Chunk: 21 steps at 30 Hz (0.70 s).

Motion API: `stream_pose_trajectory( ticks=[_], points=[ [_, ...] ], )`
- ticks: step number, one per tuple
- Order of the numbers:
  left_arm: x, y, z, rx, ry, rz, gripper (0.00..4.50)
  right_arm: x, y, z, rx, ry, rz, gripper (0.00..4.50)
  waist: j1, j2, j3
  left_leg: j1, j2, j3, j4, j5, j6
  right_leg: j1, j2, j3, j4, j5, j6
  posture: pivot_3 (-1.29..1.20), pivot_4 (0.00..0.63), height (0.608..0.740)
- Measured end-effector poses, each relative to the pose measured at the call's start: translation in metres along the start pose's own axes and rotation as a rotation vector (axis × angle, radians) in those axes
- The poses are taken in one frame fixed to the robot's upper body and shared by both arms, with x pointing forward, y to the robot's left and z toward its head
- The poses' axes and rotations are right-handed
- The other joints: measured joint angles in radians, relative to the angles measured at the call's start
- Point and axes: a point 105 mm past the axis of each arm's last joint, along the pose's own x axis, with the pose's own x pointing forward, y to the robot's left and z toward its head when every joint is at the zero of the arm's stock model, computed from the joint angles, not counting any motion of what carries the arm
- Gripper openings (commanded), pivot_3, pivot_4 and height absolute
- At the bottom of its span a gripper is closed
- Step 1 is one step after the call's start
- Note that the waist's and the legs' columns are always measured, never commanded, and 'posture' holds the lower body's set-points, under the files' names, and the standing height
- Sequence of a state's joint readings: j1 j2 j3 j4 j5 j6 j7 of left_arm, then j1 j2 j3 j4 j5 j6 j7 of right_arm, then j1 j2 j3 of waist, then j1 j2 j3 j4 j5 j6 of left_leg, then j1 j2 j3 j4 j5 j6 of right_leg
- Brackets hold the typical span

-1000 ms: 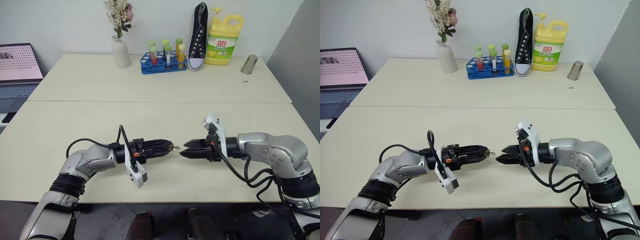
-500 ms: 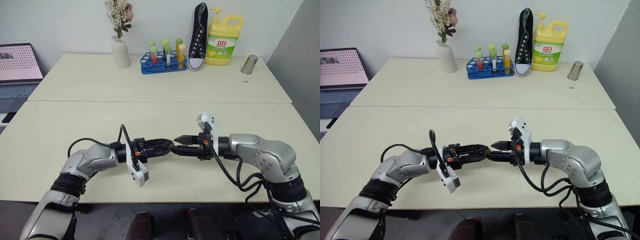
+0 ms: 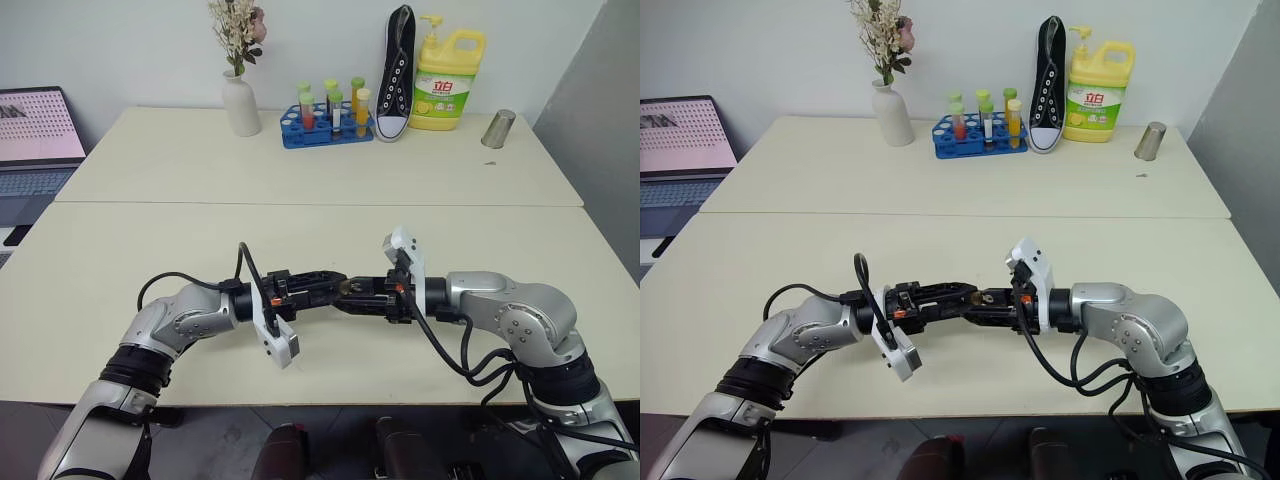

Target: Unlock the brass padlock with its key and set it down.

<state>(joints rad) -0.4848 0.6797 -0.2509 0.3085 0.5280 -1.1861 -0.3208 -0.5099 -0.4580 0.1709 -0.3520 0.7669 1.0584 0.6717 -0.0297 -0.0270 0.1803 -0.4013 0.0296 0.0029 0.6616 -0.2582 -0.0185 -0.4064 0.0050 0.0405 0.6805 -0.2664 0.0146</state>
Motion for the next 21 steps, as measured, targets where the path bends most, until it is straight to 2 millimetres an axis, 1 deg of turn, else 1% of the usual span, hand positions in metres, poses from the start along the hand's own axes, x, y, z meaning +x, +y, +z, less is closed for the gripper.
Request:
stream_pose_trajectory(
  ticks=[2, 3, 15, 17, 18, 21],
  points=[
    [-0.0002, -0.0002, 0.0001, 0.0, 0.0, -0.004, 0.96, -0.0015, -0.0022, 0.0013, 0.003, -0.008, -0.01, 0.22, 0.0, 0.0, 0.0, 0.0, 0.0, 0.0, 0.0, 0.0, 0.0, 0.0, 0.0, 0.0, 0.0, 0.0, 0.0, 0.0, 0.15, 0.74],
    [-0.0002, -0.0001, 0.0001, 0.0, -0.001, -0.004, 0.96, -0.0017, -0.0021, 0.0015, 0.004, -0.008, -0.009, 0.13, 0.0, 0.0, 0.0, 0.0, 0.0, 0.0, 0.0, 0.0, 0.0, 0.0, 0.0, 0.0, 0.0, 0.0, 0.0, 0.0, 0.15, 0.74],
    [-0.0004, 0.0007, 0.0004, -0.005, -0.003, -0.003, 0.96, -0.0022, -0.002, 0.0023, 0.012, -0.014, -0.006, 0.13, 0.0, 0.0, 0.0, 0.0, 0.0, 0.0, 0.0, 0.0, 0.0, 0.0, 0.0, 0.0, 0.0, 0.0, 0.0, 0.0, 0.15, 0.74],
    [-0.0004, 0.0007, 0.0004, -0.005, -0.003, -0.003, 0.96, -0.0021, -0.002, 0.0023, 0.012, -0.015, -0.006, 0.84, 0.0, 0.0, 0.0, 0.0, 0.0, 0.0, 0.0, 0.0, 0.0, 0.0, 0.0, 0.0, 0.0, 0.0, 0.0, 0.0, 0.15, 0.74],
    [-0.0002, 0.0006, 0.0003, -0.005, -0.003, -0.003, 0.96, -0.0016, -0.0017, 0.0031, 0.011, -0.021, -0.005, 1.13, 0.0, 0.0, 0.0, 0.0, 0.0, 0.0, 0.0, 0.0, 0.0, 0.0, 0.0, 0.0, 0.0, 0.0, 0.0, 0.0, 0.15, 0.74],
    [0.0004, 0.0, 0.0009, -0.007, -0.006, -0.004, 0.96, -0.0008, -0.0011, 0.0045, 0.007, -0.032, -0.002, 1.13, 0.0, 0.0, 0.0, 0.0, 0.0, 0.0, 0.0, 0.0, 0.0, 0.0, 0.0, 0.0, 0.0, 0.0, 0.0, 0.0, 0.15, 0.74]
  ],
)
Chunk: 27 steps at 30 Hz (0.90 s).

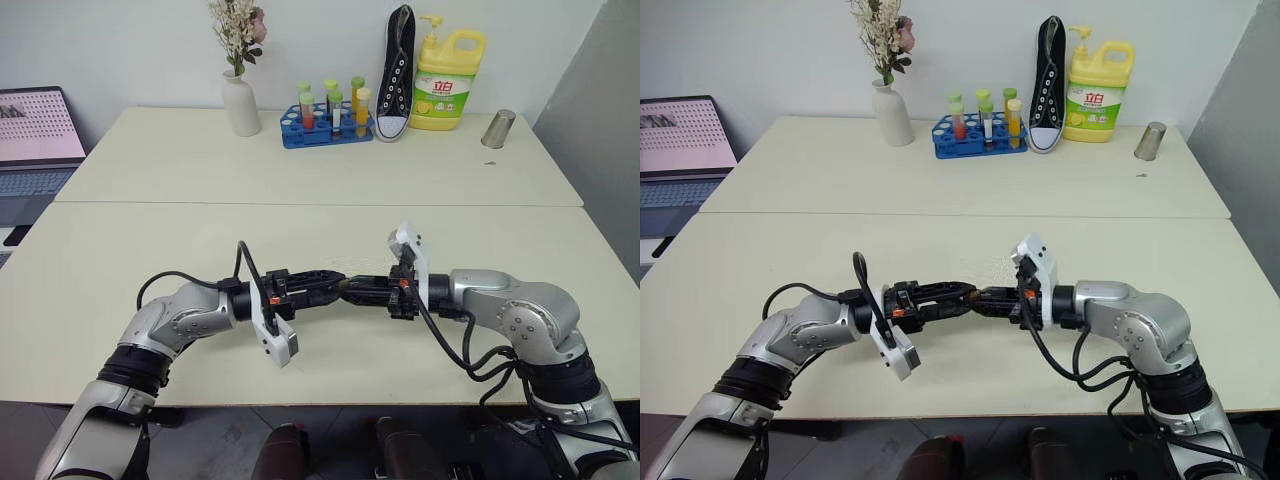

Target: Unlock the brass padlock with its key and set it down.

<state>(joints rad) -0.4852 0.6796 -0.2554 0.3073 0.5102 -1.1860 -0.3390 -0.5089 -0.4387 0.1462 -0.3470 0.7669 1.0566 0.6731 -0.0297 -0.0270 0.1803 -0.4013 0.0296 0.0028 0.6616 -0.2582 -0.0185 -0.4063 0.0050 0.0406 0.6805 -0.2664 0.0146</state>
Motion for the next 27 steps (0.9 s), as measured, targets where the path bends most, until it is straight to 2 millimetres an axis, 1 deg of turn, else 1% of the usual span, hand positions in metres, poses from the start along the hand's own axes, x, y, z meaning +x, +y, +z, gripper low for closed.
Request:
stream_pose_trajectory(
  ticks=[5, 16, 19, 20, 21, 27],
  points=[
    [0.0003, -0.0007, 0.0004, -0.001, -0.002, -0.002, 0.96, -0.0006, -0.0005, -0.0035, 0.011, 0.003, -0.003, 1.13, 0.0, 0.0, 0.0, 0.0, 0.0, 0.0, 0.0, 0.0, 0.0, 0.0, 0.0, 0.0, 0.0, 0.0, 0.0, 0.0, 0.15, 0.74],
    [0.0, -0.001, 0.0005, -0.002, -0.002, -0.003, 0.96, -0.002, -0.0011, -0.0037, 0.017, -0.003, -0.004, 1.13, 0.0, 0.0, 0.0, 0.0, 0.0, 0.0, 0.0, 0.0, 0.0, 0.0, 0.0, 0.0, 0.0, 0.0, 0.0, 0.0, 0.15, 0.74],
    [-0.0001, -0.001, 0.0004, -0.003, -0.002, -0.003, 0.96, -0.0019, -0.0008, -0.0036, 0.018, -0.003, -0.002, 0.61, 0.0, 0.0, 0.0, 0.0, 0.0, 0.0, 0.0, 0.0, 0.0, 0.0, 0.0, 0.0, 0.0, 0.0, 0.0, 0.0, 0.15, 0.74],
    [-0.0005, -0.0009, 0.0004, -0.003, -0.001, -0.003, 0.96, -0.0018, -0.0005, -0.0036, 0.018, -0.004, 0.001, 0.27, 0.0, 0.0, 0.0, 0.0, 0.0, 0.0, 0.0, 0.0, 0.0, 0.0, 0.0, 0.0, 0.0, 0.0, 0.0, 0.0, 0.15, 0.74],
    [-0.0009, -0.0008, 0.0007, -0.004, -0.003, -0.002, 0.96, -0.0019, -0.0002, -0.0036, 0.017, -0.003, 0.003, 0.13, 0.0, 0.0, 0.0, 0.0, 0.0, 0.0, 0.0, 0.0, 0.0, 0.0, 0.0, 0.0, 0.0, 0.0, 0.0, 0.0, 0.15, 0.74],
    [-0.0014, -0.0008, 0.0009, -0.012, -0.002, 0.0, 0.96, -0.0014, 0.0004, -0.0034, 0.018, -0.005, 0.007, 0.13, 0.0, 0.0, 0.0, 0.0, 0.0, 0.0, 0.0, 0.0, 0.0, 0.0, 0.0, 0.0, 0.0, 0.0, 0.0, 0.0, 0.15, 0.74]
  ],
)
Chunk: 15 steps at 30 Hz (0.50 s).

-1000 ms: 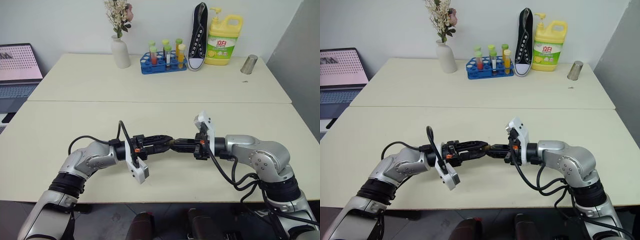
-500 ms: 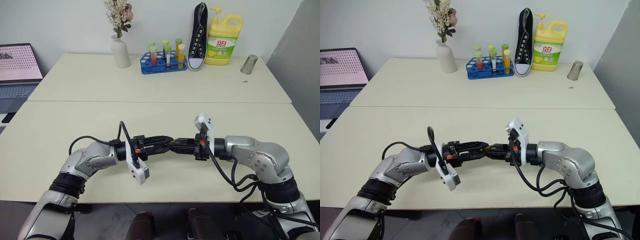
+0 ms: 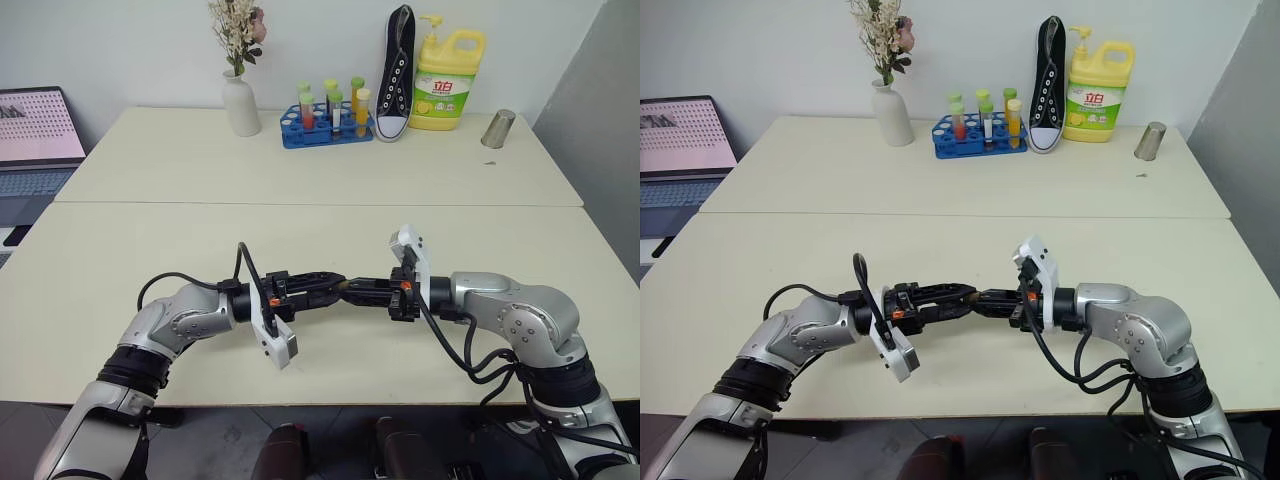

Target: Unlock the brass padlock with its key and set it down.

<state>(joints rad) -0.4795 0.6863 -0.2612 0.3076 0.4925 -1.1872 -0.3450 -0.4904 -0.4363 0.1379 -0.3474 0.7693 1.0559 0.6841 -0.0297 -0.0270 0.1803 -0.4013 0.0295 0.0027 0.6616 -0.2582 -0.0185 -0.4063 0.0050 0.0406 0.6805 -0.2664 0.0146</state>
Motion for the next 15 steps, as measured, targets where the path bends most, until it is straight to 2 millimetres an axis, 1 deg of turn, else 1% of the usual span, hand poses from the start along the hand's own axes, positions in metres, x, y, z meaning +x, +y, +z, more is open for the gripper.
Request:
stream_pose_trajectory(
  ticks=[15],
  points=[
    [-0.0011, -0.0019, -0.0002, -0.037, 0.01, 0.007, 0.96, 0.0007, 0.0008, -0.0009, 0.004, -0.002, 0.006, 0.13, 0.0, 0.0, 0.0, 0.0, 0.0, 0.0, 0.0, 0.0, 0.0, 0.0, 0.0, 0.0, 0.0, 0.0, 0.0, 0.0, 0.15, 0.74]
  ],
)
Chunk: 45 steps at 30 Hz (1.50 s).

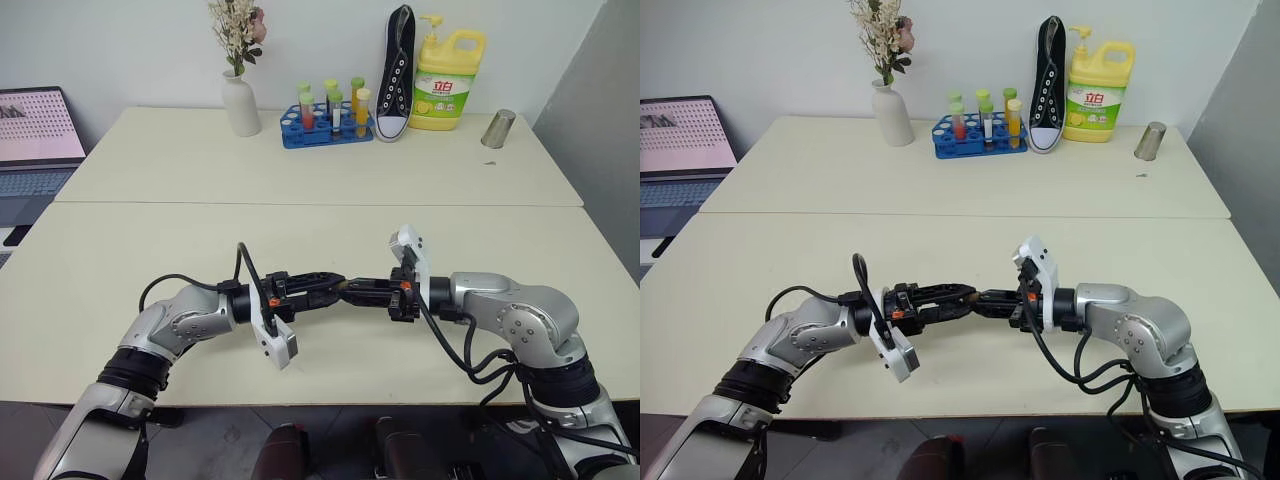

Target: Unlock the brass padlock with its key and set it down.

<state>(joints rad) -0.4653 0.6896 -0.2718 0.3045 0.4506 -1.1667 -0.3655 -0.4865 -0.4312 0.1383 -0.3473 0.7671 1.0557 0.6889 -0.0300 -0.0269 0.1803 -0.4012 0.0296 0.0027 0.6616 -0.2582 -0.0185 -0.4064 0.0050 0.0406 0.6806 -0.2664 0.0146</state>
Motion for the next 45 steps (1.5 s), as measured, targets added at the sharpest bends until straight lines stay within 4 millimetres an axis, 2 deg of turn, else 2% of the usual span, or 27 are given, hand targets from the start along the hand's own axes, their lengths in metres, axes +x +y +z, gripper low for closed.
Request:
stream_pose_trajectory(
  ticks=[1, 11, 15, 20, 24, 25, 27, 29, 31, 34, 38, 40, 45],
  points=[
    [0.0, 0.0, 0.0, -0.005, 0.0, 0.001, 0.96, 0.0, 0.0, 0.0, 0.001, -0.001, 0.002, 0.13, 0.0, 0.0, 0.0, 0.0, 0.0, 0.0, 0.0, 0.0, 0.0, 0.0, 0.0, 0.0, 0.0, 0.0, 0.0, 0.0, 0.15, 0.74],
    [-0.004, 0.002, 0.001, -0.034, -0.003, -0.001, 4.18, 0.001, 0.001, 0.001, -0.004, -0.02, 0.007, 0.13, 0.0, 0.0, 0.0, 0.0, 0.0, 0.0, 0.0, 0.0, 0.0, 0.0, 0.0, 0.0, 0.0, 0.0, 0.0, 0.0, 0.15, 0.74],
    [-0.008, -0.001, 0.001, -0.058, 0.008, -0.011, 4.23, 0.001, 0.001, 0.001, -0.004, -0.022, 0.006, 0.13, -0.001, 0.0, 0.0, 0.0, 0.0, 0.0, 0.0, 0.0, 0.0, 0.0, 0.0, 0.0, 0.0, 0.0, 0.0, 0.0, 0.15, 0.74],
    [-0.026, -0.008, -0.006, -0.183, 0.111, -0.002, 4.23, -0.001, -0.002, -0.004, 0.001, -0.024, -0.015, 0.13, -0.002, 0.0, 0.0, 0.0, 0.0, 0.0, 0.0, 0.0, 0.0, 0.0, 0.0, 0.0, 0.0, 0.0, 0.0, 0.0, 0.15, 0.74],
    [-0.042, -0.012, -0.009, -0.413, 0.205, 0.007, 4.23, -0.006, -0.006, -0.003, -0.007, -0.026, -0.042, 0.13, -0.003, 0.0, 0.0, 0.0, 0.001, 0.0, 0.0, 0.0, 0.0, 0.0, 0.0, 0.0, 0.0, 0.0, 0.0, 0.0, 0.15, 0.74],
    [-0.046, -0.014, -0.009, -0.519, 0.235, 0.016, 3.94, -0.008, -0.008, -0.003, -0.009, -0.03, -0.053, 0.13, -0.002, 0.0, 0.0, 0.0, 0.001, 0.0, 0.0, 0.0, 0.0, 0.0, 0.0, 0.0, 0.0, 0.0, 0.0, 0.0, 0.15, 0.74],
    [-0.051, -0.019, -0.01, -0.659, 0.273, 0.001, 3.63, -0.014, -0.012, -0.002, -0.012, -0.036, -0.077, 0.13, -0.003, 0.0, 0.0, 0.0, 0.001, 0.0, 0.0, 0.0, 0.0, 0.0, 0.0, 0.0, 0.0, 0.0, 0.0, 0.0, 0.15, 0.74],
    [-0.056, -0.018, -0.014, -0.783, 0.313, -0.016, 3.0, -0.019, -0.015, -0.001, -0.023, -0.039, -0.097, 0.13, 0.0, 0.0, 0.0, 0.0, 0.0, -0.001, 0.0, 0.0, 0.0, 0.0, 0.0, 0.0, 0.0, -0.003, 0.004, 0.0, 0.15, 0.74],
    [-0.06, -0.009, -0.023, -0.912, 0.35, 0.014, 2.29, -0.022, -0.018, -0.003, -0.035, -0.031, -0.112, 0.13, 0.001, 0.0, 0.0, 0.0, 0.0, -0.001, 0.0, 0.0, 0.0, 0.0, 0.001, 0.0, 0.0, -0.003, 0.004, 0.0, 0.15, 0.74],
    [-0.073, 0.001, -0.029, -1.125, 0.381, -0.058, 1.29, -0.027, -0.019, -0.004, -0.054, -0.019, -0.124, 0.13, -0.003, 0.0, 0.001, 0.001, 0.001, 0.0, 0.0, 0.0, 0.0, 0.0, 0.006, -0.001, 0.0, -0.003, 0.004, 0.0, 0.15, 0.74],
    [-0.075, 0.035, -0.037, -1.2, 0.343, -0.031, 0.0, -0.03, -0.018, -0.002, -0.103, -0.014, -0.125, 0.13, -0.002, 0.001, 0.001, 0.0, 0.001, 0.001, 0.0, 0.0, 0.0, -0.001, 0.007, 0.0, -0.001, -0.003, 0.005, 0.0, 0.15, 0.74],
    [-0.069, 0.043, -0.038, -1.228, 0.309, -0.009, 0.0, -0.029, -0.016, -0.002, -0.111, -0.014, -0.114, 0.13, -0.002, 0.001, 0.001, 0.0, 0.001, 0.001, 0.0, 0.0, 0.0, -0.001, 0.007, 0.0, -0.001, -0.003, 0.005, 0.0, 0.15, 0.74],
    [-0.032, 0.033, -0.023, -1.327, 0.167, -0.027, 0.0, -0.028, -0.007, 0.003, -0.154, -0.022, -0.084, 0.13, 0.0, 0.0, 0.002, -0.001, 0.0, 0.0, 0.001, 0.0, 0.0, -0.001, 0.007, 0.002, -0.001, -0.003, 0.005, 0.0, 0.15, 0.74]
  ],
)
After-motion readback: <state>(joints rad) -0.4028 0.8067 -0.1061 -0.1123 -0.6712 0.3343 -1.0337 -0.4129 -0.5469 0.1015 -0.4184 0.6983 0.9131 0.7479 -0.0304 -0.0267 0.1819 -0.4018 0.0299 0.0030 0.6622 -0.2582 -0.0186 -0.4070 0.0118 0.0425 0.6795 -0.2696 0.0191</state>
